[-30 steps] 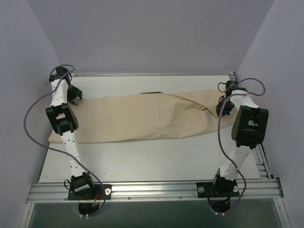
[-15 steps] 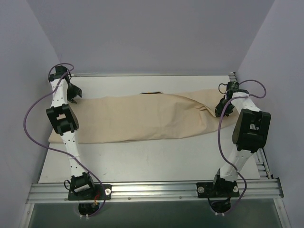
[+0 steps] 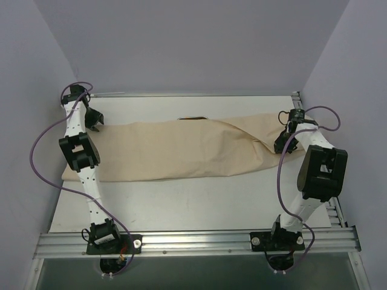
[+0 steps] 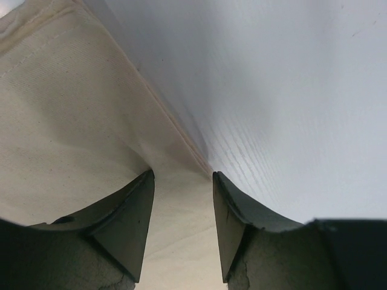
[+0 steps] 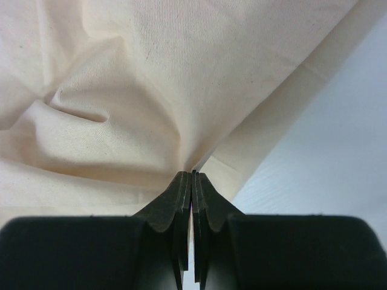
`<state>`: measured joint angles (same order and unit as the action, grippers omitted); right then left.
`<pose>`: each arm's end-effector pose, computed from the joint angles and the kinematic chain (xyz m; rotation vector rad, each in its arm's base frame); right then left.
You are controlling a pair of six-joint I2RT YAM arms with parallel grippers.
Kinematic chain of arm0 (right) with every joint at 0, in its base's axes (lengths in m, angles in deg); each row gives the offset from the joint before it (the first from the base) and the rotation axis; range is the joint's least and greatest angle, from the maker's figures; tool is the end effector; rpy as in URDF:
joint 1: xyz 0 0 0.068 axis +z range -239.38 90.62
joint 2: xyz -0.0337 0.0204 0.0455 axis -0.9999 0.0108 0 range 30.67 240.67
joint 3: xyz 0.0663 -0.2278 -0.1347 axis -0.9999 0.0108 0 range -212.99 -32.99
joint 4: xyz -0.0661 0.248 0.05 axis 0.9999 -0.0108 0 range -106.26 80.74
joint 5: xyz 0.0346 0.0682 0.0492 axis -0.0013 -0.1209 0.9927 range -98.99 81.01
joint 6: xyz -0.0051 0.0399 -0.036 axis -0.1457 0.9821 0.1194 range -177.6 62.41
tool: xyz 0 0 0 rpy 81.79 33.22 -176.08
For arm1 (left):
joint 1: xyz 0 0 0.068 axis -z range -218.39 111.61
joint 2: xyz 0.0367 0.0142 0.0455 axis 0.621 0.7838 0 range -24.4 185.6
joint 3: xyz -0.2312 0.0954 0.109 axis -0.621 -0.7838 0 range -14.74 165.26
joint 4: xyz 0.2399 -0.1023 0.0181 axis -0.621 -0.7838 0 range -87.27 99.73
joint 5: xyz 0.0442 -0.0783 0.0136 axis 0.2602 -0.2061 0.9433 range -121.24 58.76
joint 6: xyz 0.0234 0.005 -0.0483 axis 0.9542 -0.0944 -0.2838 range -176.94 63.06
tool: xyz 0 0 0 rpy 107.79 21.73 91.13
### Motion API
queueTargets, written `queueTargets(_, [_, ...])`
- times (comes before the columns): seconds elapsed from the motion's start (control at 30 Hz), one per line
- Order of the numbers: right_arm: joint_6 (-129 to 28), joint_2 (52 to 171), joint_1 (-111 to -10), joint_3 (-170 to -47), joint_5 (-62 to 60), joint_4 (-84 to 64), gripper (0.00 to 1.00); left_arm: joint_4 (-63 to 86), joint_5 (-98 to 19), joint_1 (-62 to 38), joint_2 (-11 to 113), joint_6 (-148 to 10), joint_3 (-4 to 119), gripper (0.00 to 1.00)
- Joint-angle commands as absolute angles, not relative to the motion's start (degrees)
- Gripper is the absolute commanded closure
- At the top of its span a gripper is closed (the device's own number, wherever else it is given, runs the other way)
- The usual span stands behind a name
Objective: Open and lay out the surgical kit
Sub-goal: Open the surgical kit at the center of the board.
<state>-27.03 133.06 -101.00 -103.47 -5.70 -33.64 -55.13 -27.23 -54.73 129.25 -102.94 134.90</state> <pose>0.3699 -0.0739 0.2016 0.9017 2.3994 0.2006 0.5218 0.1556 0.1714 -1.4476 2.3584 -0.0386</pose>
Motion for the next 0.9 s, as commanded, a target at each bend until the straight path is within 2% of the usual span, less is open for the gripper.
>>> queueTargets(0.0, [-26.4,127.62,-101.77,-100.76,-8.63,-35.19,1.0,-54.52,-28.78,-55.09,131.26,-105.11,135.82,0.48])
queueTargets(0.13, [-26.57,126.03,-103.97,-98.03,-7.41,-33.79,1.0,-53.99,-29.04,-55.09,131.35,-105.63,135.38,0.5])
queueTargets(0.3, [-27.18,127.17,-104.5,-98.12,-6.0,-33.17,1.0,-53.64,-29.39,-55.35,131.7,-105.81,135.46,0.6])
queueTargets(0.47, [-27.1,127.97,-104.5,-98.38,-4.6,-32.2,1.0,-53.55,-29.4,-55.53,130.91,-105.37,134.68,0.77])
queueTargets(0.53, [-27.27,128.58,-104.41,-98.47,-4.33,-32.12,1.0,-52.85,-29.39,-55.53,130.38,-105.2,133.28,0.79])
queueTargets(0.7, [-27.45,129.28,-104.5,-99.08,-3.63,-31.68,1.0,-53.72,-29.75,-55.62,129.94,-104.93,132.74,0.98])
queueTargets(0.87, [-28.24,130.69,-104.41,-100.93,-3.01,-31.94,1.0,-52.77,-28.17,-54.74,126.44,-101.96,131.51,0.98])
